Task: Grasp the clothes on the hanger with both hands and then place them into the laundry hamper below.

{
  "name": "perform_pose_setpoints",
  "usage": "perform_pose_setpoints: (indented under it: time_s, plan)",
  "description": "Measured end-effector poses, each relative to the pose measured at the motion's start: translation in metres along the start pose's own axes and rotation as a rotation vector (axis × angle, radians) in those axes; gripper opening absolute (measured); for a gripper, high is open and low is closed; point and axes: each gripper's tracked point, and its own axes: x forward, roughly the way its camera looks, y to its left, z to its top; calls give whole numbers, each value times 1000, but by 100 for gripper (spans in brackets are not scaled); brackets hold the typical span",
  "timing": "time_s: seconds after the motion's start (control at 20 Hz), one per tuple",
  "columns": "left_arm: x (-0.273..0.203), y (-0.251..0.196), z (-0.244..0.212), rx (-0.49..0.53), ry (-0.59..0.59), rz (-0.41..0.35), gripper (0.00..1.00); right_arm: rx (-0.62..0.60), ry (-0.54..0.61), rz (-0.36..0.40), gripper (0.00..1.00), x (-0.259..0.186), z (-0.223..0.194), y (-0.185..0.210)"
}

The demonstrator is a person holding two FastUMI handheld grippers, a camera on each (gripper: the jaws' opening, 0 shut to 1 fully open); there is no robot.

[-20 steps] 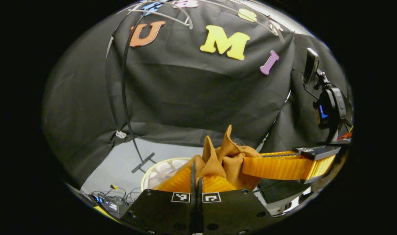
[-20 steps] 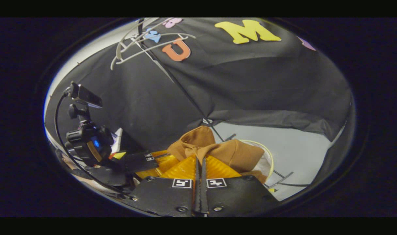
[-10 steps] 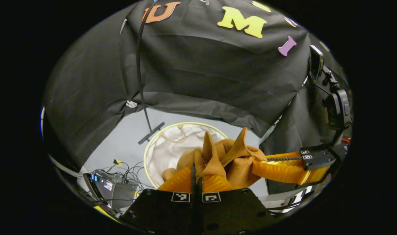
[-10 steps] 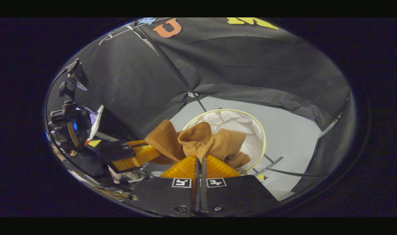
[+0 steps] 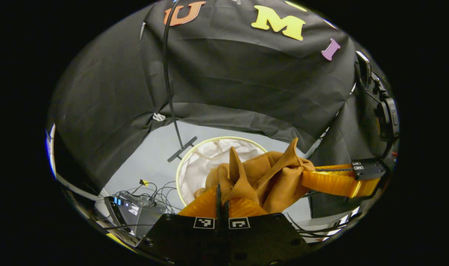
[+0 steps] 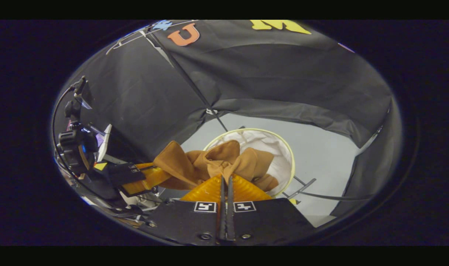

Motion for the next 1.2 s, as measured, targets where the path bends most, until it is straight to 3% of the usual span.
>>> perform_pose_setpoints:
  time_s: [0.05,0.15,0.3,0.4,0.45,0.8,1.1,1.2]
  plan:
    - [0,-1,0,-3,6,-14,1,9,5,19,4,-1,-1,4]
    - [2,-1,-3,-18,22,-14,27,30,-23,67,10,-4,6,10]
    - [-2,11,-5,-29,34,25,63,13,-52,30,63,-12,10,-6]
    - [-5,9,-3,-36,27,22,87,4,-54,7,77,-12,9,-14]
    - [-6,16,0,-22,18,35,95,4,-50,-3,76,-13,9,-18]
    - [-20,16,6,21,-5,64,95,13,-60,-51,80,-23,2,-32]
    - [-50,9,11,41,-24,99,95,-100,-106,-101,82,-44,7,-37]
    - [-65,10,15,54,-44,133,100,-156,-138,-105,84,-58,10,-32]
